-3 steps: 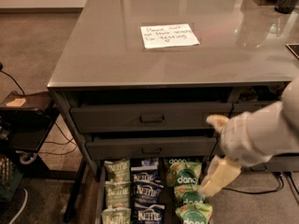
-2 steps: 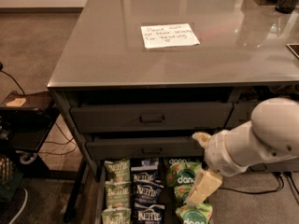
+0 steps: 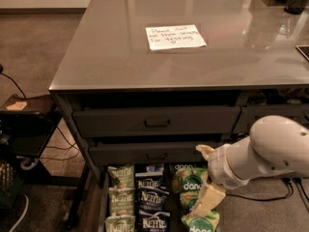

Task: Pick blue chip bag from bottom drawer and place on counter

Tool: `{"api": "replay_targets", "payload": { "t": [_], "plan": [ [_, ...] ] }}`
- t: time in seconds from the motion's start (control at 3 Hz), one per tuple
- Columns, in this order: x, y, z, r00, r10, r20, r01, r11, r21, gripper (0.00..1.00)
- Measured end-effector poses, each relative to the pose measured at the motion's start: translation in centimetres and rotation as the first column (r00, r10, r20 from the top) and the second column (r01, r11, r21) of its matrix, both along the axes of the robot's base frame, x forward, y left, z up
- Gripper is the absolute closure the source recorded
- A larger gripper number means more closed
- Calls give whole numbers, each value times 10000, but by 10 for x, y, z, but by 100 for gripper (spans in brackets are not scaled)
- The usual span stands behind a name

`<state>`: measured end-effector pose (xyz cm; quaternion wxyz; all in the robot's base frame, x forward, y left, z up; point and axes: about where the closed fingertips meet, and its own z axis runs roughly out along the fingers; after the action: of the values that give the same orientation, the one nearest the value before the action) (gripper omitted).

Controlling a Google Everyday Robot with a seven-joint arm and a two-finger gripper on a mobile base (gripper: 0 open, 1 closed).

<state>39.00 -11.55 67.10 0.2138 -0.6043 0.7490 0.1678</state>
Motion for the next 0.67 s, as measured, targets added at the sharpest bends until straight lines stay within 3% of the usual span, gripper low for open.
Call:
{"api": "replay_targets", "payload": {
  "t": [0.67],
  "plan": [
    [33, 30, -124, 9878, 1269, 900, -1226, 9911, -520, 0]
  ]
}}
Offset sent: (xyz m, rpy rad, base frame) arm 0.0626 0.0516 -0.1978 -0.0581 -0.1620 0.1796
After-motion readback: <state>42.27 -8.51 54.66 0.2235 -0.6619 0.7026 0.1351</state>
